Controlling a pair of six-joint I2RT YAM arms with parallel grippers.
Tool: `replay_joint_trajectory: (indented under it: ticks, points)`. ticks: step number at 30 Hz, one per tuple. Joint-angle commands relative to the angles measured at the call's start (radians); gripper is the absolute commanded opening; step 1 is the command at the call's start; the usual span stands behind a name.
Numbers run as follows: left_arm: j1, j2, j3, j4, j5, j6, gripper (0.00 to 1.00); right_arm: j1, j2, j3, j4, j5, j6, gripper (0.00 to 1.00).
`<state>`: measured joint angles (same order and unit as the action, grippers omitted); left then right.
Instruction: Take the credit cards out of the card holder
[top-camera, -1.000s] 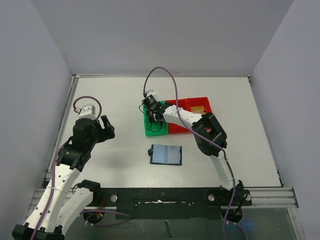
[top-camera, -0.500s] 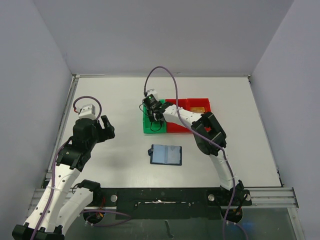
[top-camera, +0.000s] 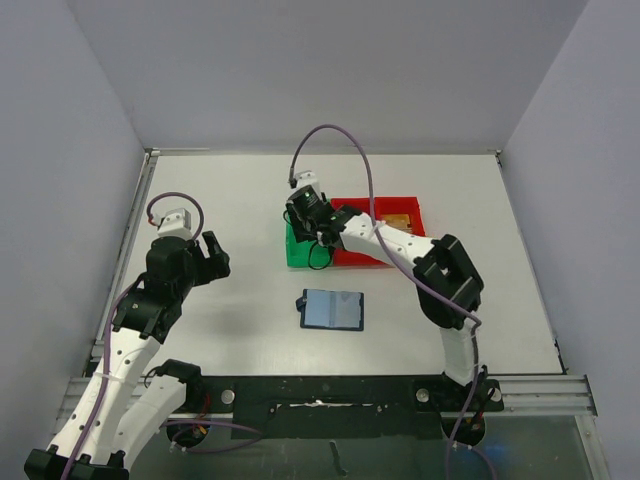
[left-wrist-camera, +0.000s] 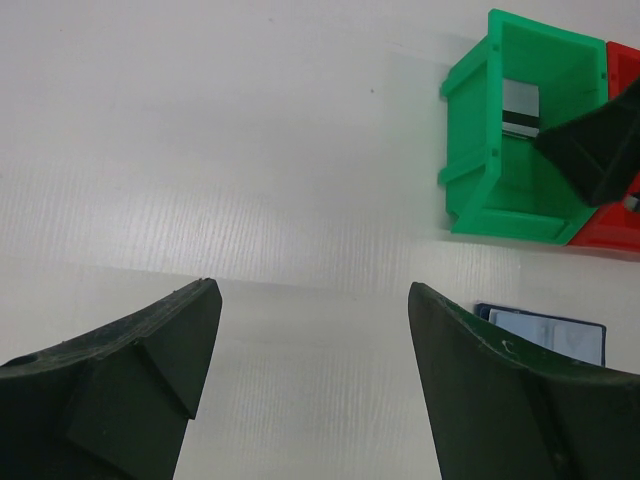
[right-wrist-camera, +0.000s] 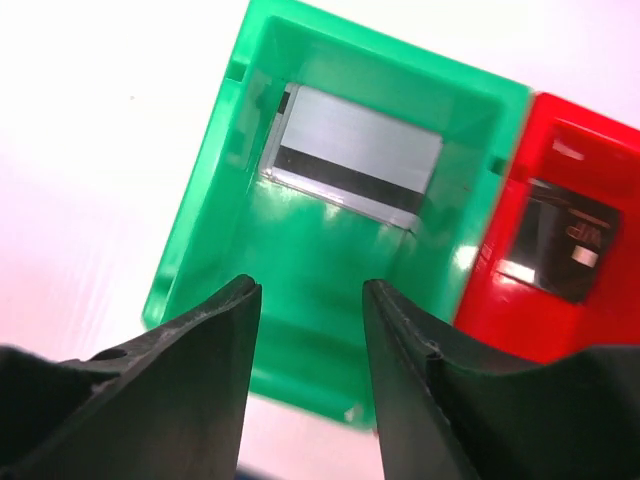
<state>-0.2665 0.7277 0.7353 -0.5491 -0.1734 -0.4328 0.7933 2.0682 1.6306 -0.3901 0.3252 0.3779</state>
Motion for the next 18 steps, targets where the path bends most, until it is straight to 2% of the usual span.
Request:
replay_joint_trajectory:
  ticks: [1, 5, 6, 8, 10, 13, 18]
  points:
    - [0.004, -0.008, 0.006, 0.053, 0.026, 0.009, 0.76, 0.027, -0.225, -0.111, 0.078, 0.131, 0.013, 0.49]
    - [0.005, -0.007, 0.002, 0.067, 0.064, 0.021, 0.78, 0.028, -0.386, -0.294, 0.071, 0.284, 0.072, 0.6]
    - [0.005, -0.003, -0.001, 0.073, 0.079, 0.025, 0.79, 0.027, -0.436, -0.348, 0.081, 0.313, 0.089, 0.7]
    - [0.004, 0.004, -0.005, 0.087, 0.116, 0.032, 0.8, 0.025, -0.534, -0.473, 0.117, 0.354, 0.147, 0.96]
    - [0.005, 0.022, -0.008, 0.1, 0.16, 0.039, 0.8, 0.012, -0.617, -0.579, 0.114, 0.369, 0.229, 0.98]
    - [0.005, 0.061, -0.008, 0.12, 0.217, 0.058, 0.8, -0.017, -0.685, -0.691, 0.078, 0.269, 0.328, 0.97]
    - [0.0, 0.154, -0.006, 0.146, 0.34, 0.066, 0.79, 0.004, -0.865, -0.91, 0.212, 0.126, 0.403, 0.98]
